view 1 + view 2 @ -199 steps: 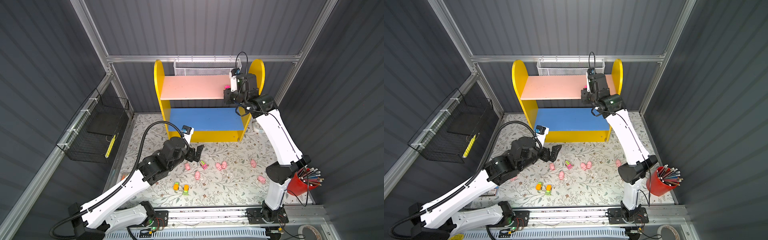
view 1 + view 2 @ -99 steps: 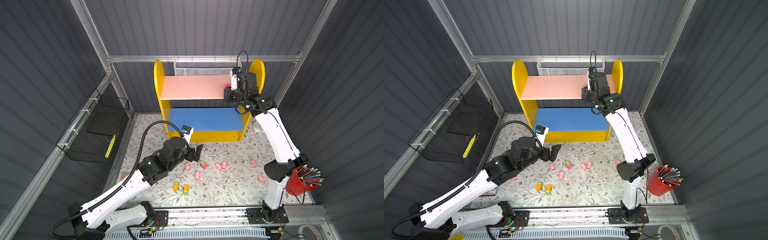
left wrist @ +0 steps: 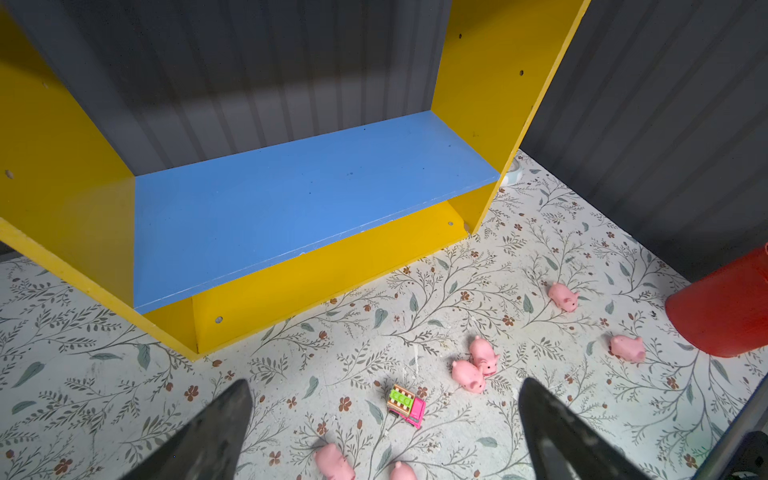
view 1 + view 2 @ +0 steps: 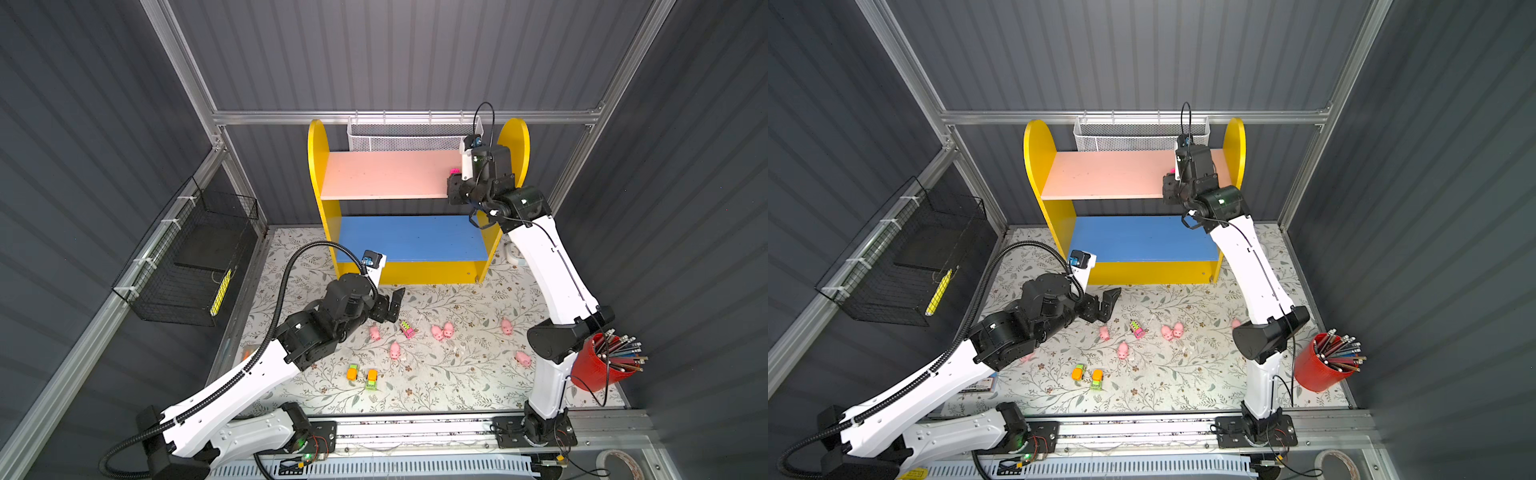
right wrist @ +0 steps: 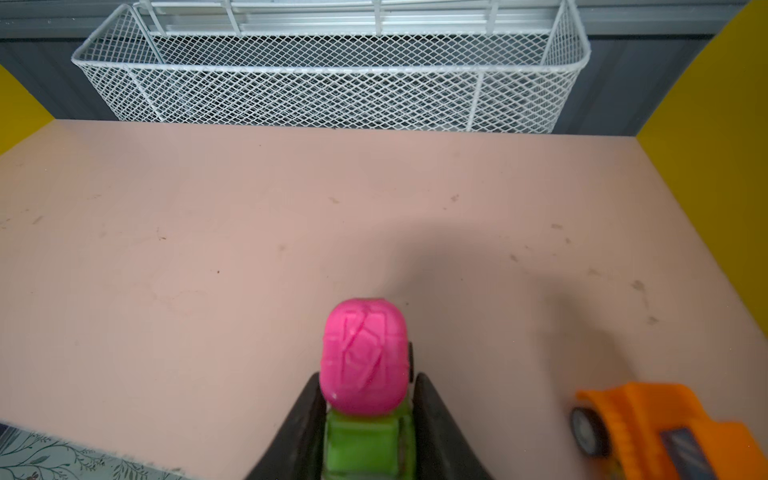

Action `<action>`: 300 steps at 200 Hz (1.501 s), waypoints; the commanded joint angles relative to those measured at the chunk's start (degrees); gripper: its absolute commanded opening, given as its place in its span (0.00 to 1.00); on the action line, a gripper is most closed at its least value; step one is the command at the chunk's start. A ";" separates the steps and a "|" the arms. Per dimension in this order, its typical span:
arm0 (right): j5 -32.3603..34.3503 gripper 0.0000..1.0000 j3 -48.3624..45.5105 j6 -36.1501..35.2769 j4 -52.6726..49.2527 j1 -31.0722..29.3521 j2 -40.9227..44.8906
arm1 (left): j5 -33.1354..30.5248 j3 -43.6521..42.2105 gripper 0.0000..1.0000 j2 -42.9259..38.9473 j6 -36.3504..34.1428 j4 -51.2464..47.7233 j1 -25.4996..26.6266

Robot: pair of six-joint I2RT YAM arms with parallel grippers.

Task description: Place and organize the plastic toys onto the shelf

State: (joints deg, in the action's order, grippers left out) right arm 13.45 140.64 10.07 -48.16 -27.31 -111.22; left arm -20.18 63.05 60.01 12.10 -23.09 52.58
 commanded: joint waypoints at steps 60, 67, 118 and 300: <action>0.09 0.41 1.04 1.33 -0.38 0.64 -1.02 | -1.94 -0.76 1.00 -1.56 -1.98 -0.89 0.33; -0.07 0.42 1.05 1.46 -0.38 0.68 -0.97 | -2.18 -0.82 1.00 -1.57 -2.07 -1.05 0.33; -1.56 0.55 1.04 2.06 -0.62 0.57 -0.64 | -2.53 -1.19 1.00 -2.50 -2.34 -0.90 0.33; 1.88 0.71 -3.83 -0.89 0.07 -4.70 11.43 | -2.83 -2.70 1.00 -9.70 0.92 -3.87 0.38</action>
State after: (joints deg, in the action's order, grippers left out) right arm 12.73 139.72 9.91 -47.77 -31.07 -103.20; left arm -22.57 61.25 51.68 11.25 -24.86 52.58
